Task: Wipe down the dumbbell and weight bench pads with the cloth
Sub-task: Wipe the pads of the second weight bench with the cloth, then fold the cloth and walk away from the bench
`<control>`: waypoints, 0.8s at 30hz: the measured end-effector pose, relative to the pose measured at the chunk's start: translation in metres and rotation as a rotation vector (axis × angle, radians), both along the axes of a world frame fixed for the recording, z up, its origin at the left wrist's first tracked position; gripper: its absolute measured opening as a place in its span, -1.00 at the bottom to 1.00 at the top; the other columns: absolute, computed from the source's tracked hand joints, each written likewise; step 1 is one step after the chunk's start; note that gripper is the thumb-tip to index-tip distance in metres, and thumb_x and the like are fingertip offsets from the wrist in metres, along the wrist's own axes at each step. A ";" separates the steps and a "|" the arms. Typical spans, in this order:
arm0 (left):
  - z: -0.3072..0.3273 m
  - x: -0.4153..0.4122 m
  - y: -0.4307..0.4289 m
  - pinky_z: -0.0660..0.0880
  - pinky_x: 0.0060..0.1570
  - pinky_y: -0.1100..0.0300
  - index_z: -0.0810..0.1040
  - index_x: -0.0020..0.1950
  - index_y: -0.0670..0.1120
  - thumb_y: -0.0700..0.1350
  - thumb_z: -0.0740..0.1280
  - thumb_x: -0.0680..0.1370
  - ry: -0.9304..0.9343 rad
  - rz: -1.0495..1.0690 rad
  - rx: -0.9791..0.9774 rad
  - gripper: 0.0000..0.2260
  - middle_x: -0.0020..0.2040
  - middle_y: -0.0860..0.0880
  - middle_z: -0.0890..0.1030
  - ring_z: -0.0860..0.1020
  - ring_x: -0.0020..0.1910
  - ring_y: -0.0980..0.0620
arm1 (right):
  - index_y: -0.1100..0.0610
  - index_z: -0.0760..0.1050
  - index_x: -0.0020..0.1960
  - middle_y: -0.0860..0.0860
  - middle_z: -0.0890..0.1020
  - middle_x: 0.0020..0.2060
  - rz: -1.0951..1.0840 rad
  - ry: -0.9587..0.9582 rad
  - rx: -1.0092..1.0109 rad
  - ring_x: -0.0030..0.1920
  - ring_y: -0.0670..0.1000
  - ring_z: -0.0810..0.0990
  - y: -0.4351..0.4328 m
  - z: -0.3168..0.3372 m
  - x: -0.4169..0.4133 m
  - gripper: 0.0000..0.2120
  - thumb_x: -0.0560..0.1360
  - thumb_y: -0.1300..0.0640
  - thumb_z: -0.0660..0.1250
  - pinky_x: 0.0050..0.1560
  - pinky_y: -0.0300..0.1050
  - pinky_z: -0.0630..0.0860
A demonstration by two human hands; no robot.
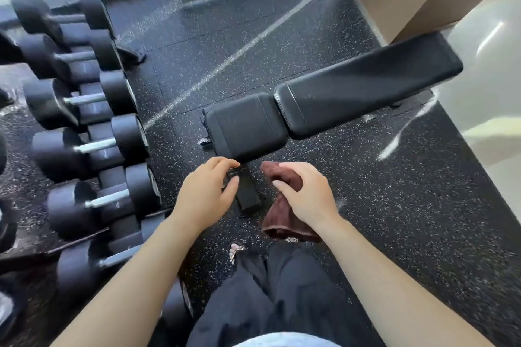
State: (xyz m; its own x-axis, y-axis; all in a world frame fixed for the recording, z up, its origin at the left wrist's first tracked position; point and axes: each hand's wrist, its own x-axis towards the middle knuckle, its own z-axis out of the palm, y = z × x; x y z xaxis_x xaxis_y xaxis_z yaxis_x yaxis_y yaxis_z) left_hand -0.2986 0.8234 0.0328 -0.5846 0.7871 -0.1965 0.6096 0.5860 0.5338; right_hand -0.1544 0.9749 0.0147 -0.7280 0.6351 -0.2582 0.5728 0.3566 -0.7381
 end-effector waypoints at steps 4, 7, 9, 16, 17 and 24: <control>0.033 0.004 0.001 0.43 0.12 0.05 0.52 0.20 -0.04 -0.06 0.28 0.54 0.078 -0.025 0.026 -0.75 0.19 0.01 0.54 0.51 0.15 -0.06 | 0.03 0.58 0.11 -0.08 0.59 0.08 -0.087 0.078 0.021 0.14 -0.06 0.51 -0.005 0.039 0.014 -0.74 0.42 0.09 0.45 0.24 -0.18 0.36; 0.044 0.012 0.013 0.46 0.07 0.05 0.53 0.19 -0.05 -0.06 0.30 0.53 0.110 -0.082 0.065 -0.76 0.17 0.00 0.55 0.53 0.11 -0.06 | 0.04 0.57 0.13 -0.05 0.58 0.10 -0.115 0.085 0.061 0.15 -0.02 0.50 -0.003 0.052 0.026 -0.72 0.43 0.07 0.43 0.27 -0.11 0.36; 0.050 0.020 0.023 0.47 0.06 0.05 0.52 0.19 -0.05 -0.05 0.29 0.53 0.111 -0.120 0.082 -0.75 0.17 0.00 0.55 0.54 0.09 -0.06 | 0.02 0.55 0.15 -0.06 0.57 0.11 -0.145 0.076 0.070 0.16 -0.02 0.49 0.002 0.057 0.036 -0.72 0.45 0.06 0.42 0.27 -0.09 0.36; 0.069 0.053 0.079 0.45 0.09 0.09 0.52 0.21 -0.05 -0.02 0.28 0.54 0.106 -0.242 0.098 -0.74 0.19 0.01 0.55 0.53 0.12 -0.04 | 0.02 0.55 0.15 -0.07 0.56 0.11 -0.228 0.060 0.068 0.14 -0.05 0.49 0.040 0.069 0.082 -0.74 0.46 0.05 0.40 0.24 -0.21 0.34; 0.071 0.060 0.093 0.44 0.08 0.10 0.52 0.21 -0.05 -0.02 0.28 0.55 0.106 -0.256 0.098 -0.74 0.19 0.01 0.55 0.53 0.12 -0.03 | 0.02 0.55 0.15 -0.07 0.55 0.12 -0.237 0.059 0.065 0.15 -0.04 0.49 0.050 0.071 0.089 -0.73 0.47 0.04 0.40 0.24 -0.19 0.35; 0.076 0.133 0.217 0.45 0.07 0.08 0.50 0.21 -0.01 0.00 0.26 0.55 0.086 -0.358 0.113 -0.74 0.19 0.02 0.55 0.52 0.13 -0.02 | 0.03 0.54 0.16 -0.06 0.56 0.11 -0.278 0.060 0.129 0.14 -0.01 0.49 0.148 0.081 0.169 -0.72 0.46 0.04 0.40 0.24 -0.14 0.36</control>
